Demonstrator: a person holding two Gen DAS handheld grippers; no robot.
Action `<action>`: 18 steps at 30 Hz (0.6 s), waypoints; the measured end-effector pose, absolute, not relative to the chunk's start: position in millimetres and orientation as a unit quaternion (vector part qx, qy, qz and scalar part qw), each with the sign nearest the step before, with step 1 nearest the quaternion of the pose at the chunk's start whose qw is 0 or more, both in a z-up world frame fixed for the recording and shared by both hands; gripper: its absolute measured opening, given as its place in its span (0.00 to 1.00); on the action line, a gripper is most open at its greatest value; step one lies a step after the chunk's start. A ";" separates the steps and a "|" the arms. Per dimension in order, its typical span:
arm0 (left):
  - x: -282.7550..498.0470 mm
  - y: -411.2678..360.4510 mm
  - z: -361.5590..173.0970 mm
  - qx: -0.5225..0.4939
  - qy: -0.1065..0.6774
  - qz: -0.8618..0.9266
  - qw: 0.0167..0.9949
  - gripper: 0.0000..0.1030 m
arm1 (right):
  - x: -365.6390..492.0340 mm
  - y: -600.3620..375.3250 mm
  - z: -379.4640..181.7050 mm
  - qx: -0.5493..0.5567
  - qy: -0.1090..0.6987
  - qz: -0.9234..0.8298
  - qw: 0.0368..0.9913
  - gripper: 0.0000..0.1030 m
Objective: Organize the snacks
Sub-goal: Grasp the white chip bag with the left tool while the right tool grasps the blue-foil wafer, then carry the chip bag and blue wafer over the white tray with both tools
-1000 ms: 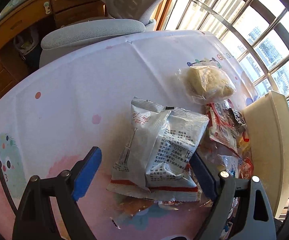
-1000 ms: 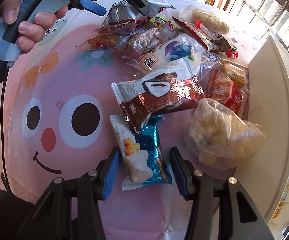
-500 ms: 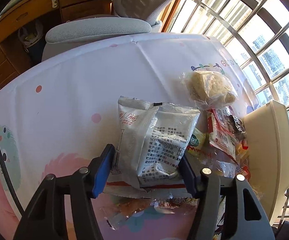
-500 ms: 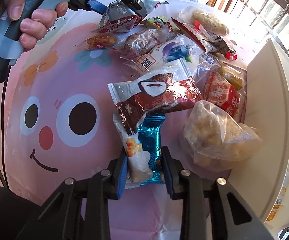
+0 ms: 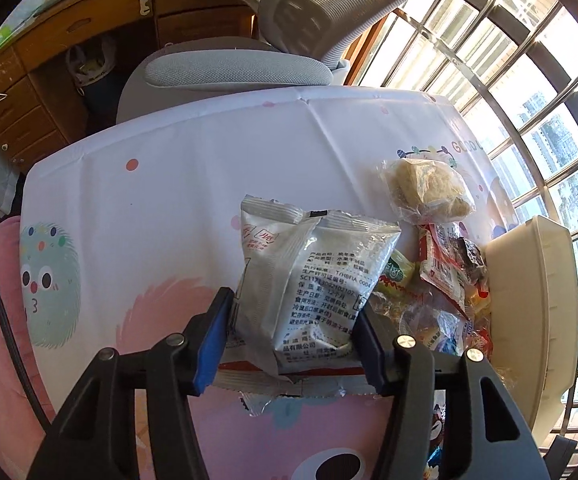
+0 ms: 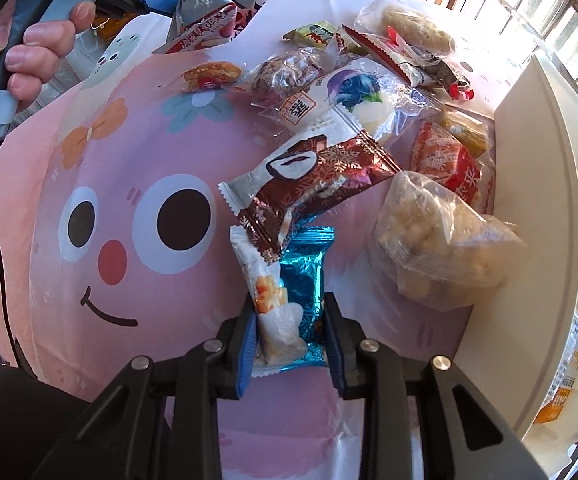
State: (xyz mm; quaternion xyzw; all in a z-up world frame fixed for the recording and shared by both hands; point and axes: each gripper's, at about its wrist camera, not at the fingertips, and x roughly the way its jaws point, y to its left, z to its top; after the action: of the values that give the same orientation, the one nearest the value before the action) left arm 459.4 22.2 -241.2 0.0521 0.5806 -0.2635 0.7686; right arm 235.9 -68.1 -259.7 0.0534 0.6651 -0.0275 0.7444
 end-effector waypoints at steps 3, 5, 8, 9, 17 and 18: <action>449.1 32.0 -230.5 0.049 0.580 -0.261 0.770 0.54 | 232.3 -69.0 -256.6 0.063 0.666 -0.028 0.743 0.29; 440.4 39.5 -223.2 0.046 0.581 -0.262 0.769 0.54 | 228.6 -68.5 -252.9 0.069 0.663 -0.026 0.745 0.29; 425.6 50.5 -213.4 0.041 0.586 -0.259 0.767 0.54 | 219.6 -64.1 -244.9 0.074 0.659 -0.024 0.748 0.29; 419.7 54.4 -209.8 0.038 0.586 -0.259 0.767 0.54 | 216.9 -62.4 -242.1 0.074 0.657 -0.023 0.750 0.29; 365.2 80.1 -178.3 0.035 0.577 -0.259 0.774 0.54 | 186.0 -43.1 -212.6 0.066 0.632 -0.020 0.772 0.29; 358.6 82.4 -175.3 0.036 0.577 -0.260 0.774 0.54 | 182.8 -42.1 -209.5 0.067 0.629 -0.020 0.774 0.29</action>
State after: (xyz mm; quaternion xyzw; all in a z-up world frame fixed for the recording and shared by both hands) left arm 358.6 82.4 -175.3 0.0364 0.5767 -0.2597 0.7737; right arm 182.8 -42.1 -209.5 0.0667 0.6295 -0.0198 0.7739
